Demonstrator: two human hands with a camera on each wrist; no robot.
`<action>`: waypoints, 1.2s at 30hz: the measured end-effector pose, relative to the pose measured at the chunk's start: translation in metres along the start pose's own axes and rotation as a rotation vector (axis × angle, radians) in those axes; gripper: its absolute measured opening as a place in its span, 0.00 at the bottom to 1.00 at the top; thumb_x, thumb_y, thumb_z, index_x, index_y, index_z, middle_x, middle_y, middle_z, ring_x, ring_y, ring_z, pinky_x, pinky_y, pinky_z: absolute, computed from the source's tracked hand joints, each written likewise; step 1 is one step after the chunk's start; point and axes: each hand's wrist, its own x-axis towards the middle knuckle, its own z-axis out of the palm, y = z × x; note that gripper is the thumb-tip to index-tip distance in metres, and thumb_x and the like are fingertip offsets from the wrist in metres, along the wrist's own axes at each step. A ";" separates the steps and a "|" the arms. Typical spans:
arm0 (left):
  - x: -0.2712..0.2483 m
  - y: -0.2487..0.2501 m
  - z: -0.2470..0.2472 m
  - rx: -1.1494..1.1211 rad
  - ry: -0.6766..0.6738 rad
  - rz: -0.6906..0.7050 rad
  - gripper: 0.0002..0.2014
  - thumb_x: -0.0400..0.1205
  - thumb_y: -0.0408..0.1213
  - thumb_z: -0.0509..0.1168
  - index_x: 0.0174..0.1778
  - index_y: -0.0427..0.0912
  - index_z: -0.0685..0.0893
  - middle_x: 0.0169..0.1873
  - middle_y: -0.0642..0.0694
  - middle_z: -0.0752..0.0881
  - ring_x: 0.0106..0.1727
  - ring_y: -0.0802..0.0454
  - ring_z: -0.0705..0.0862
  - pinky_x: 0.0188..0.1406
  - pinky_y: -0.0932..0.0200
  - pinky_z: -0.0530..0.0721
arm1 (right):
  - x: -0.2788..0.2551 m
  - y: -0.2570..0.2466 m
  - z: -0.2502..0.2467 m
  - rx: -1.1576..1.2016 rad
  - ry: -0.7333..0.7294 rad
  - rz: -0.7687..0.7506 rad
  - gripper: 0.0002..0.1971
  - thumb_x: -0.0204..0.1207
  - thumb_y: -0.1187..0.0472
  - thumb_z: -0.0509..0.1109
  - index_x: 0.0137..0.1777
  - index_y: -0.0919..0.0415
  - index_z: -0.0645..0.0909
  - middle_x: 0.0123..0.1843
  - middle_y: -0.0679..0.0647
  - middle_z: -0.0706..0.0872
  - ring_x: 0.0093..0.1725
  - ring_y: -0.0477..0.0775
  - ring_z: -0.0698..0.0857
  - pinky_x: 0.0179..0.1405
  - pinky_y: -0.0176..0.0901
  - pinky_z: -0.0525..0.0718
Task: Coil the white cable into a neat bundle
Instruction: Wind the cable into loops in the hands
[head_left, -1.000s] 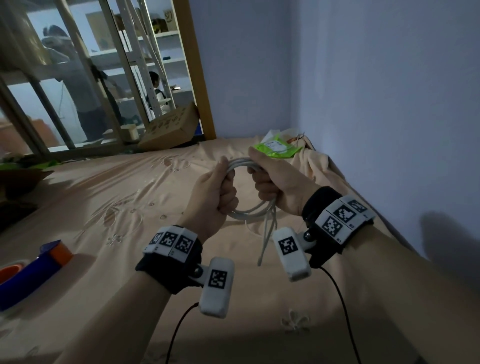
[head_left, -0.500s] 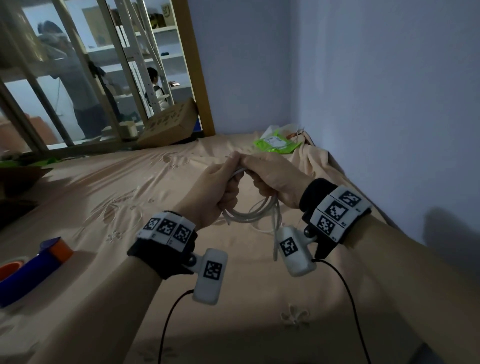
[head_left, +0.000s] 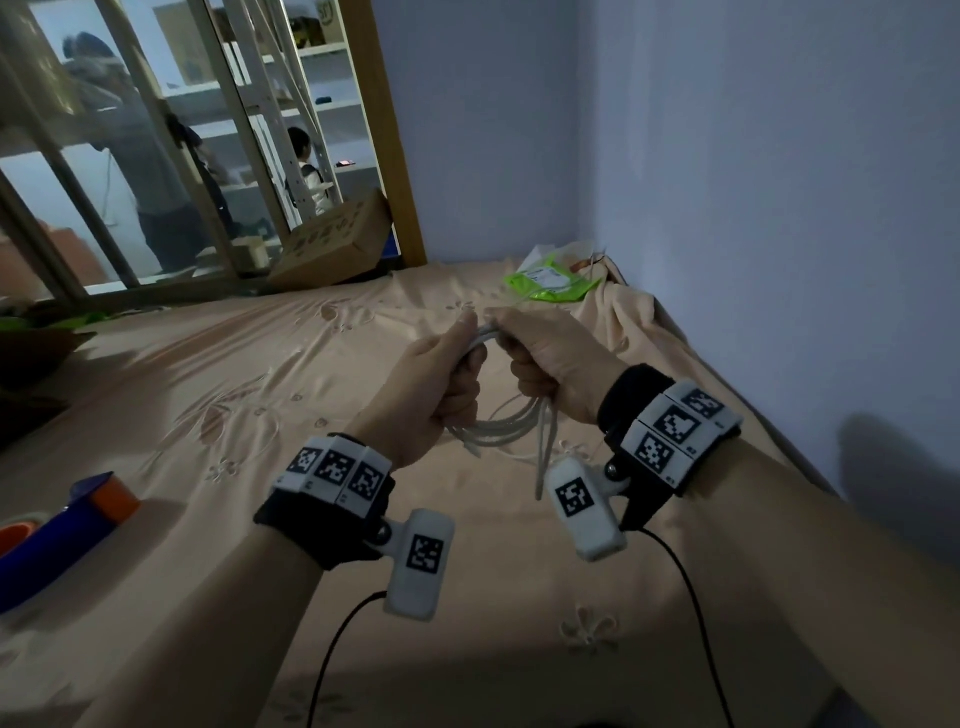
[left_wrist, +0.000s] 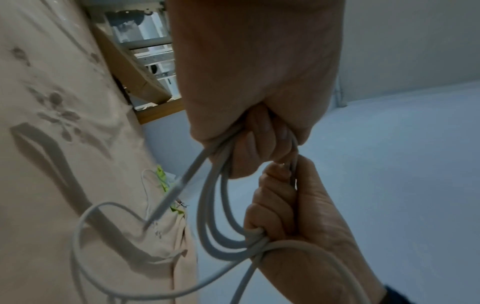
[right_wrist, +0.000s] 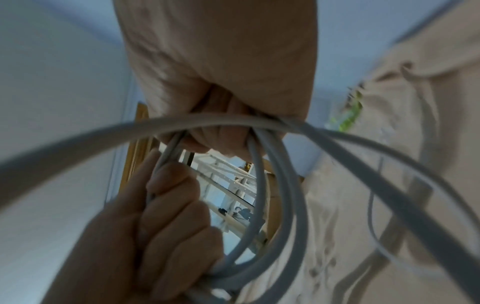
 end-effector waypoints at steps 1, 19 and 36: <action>0.000 0.002 0.001 0.054 -0.012 -0.017 0.23 0.87 0.56 0.55 0.31 0.44 0.70 0.20 0.51 0.57 0.18 0.55 0.54 0.23 0.57 0.51 | 0.000 -0.001 0.000 -0.085 -0.018 -0.034 0.19 0.82 0.55 0.66 0.29 0.56 0.70 0.23 0.51 0.61 0.17 0.46 0.57 0.14 0.33 0.54; -0.002 0.007 -0.013 0.048 -0.050 0.062 0.22 0.84 0.54 0.58 0.28 0.45 0.71 0.19 0.51 0.58 0.18 0.56 0.53 0.23 0.55 0.49 | -0.009 -0.011 -0.008 0.106 -0.212 0.092 0.19 0.84 0.50 0.65 0.33 0.57 0.72 0.21 0.44 0.59 0.19 0.44 0.57 0.22 0.38 0.57; 0.004 0.011 -0.001 0.118 0.019 -0.024 0.26 0.87 0.58 0.54 0.29 0.43 0.71 0.18 0.51 0.59 0.17 0.55 0.55 0.24 0.56 0.50 | -0.003 -0.016 -0.002 -0.278 -0.227 -0.089 0.15 0.88 0.55 0.60 0.37 0.57 0.71 0.23 0.45 0.66 0.19 0.43 0.61 0.16 0.36 0.57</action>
